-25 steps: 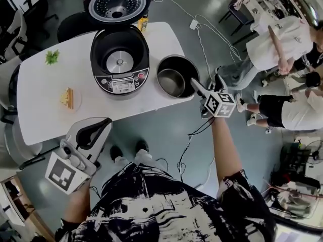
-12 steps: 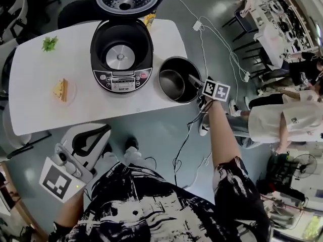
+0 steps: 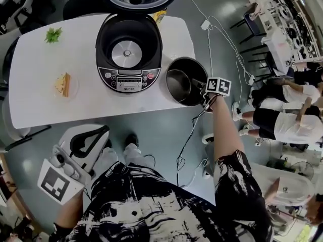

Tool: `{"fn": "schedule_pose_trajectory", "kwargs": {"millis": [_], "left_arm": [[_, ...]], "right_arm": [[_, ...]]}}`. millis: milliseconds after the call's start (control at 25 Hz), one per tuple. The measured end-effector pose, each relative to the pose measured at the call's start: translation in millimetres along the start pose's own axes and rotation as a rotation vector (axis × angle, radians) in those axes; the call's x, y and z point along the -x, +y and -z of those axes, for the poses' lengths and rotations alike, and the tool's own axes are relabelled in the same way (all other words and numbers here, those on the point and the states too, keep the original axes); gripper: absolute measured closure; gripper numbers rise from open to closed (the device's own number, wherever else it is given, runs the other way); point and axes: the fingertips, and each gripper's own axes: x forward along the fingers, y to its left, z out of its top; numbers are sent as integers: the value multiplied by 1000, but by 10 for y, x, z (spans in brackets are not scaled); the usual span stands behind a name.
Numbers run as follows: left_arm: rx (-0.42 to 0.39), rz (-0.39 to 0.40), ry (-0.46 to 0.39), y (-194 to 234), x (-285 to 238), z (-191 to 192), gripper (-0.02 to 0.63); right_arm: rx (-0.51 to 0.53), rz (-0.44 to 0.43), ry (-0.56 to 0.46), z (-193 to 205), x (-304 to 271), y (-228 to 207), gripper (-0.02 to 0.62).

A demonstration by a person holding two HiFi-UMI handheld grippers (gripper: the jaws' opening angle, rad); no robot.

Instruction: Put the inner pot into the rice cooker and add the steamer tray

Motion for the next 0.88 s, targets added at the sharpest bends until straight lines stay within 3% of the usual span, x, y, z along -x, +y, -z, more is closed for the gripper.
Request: {"fn": "schedule_pose_trajectory", "kwargs": {"millis": [240, 280, 360, 440, 520, 640, 880], "left_arm": [[7, -5, 1, 41, -21, 18, 601], [9, -5, 2, 50, -24, 21, 601], [14, -7, 2, 70, -31, 27, 601], [15, -6, 5, 81, -38, 30, 601], [16, -6, 7, 91, -41, 25, 601], [15, -9, 7, 112, -33, 14, 601], [19, -16, 6, 145, 1, 35, 601]], "right_arm": [[-11, 4, 141, 131, -134, -20, 73], [4, 13, 164, 148, -145, -19, 99], [50, 53, 204, 168, -160, -50, 204], [121, 126, 263, 214, -159, -132, 490], [183, 187, 324, 254, -158, -211, 576], [159, 193, 368, 277, -155, -236, 581], [-3, 158, 336, 326, -157, -243, 597]]}}
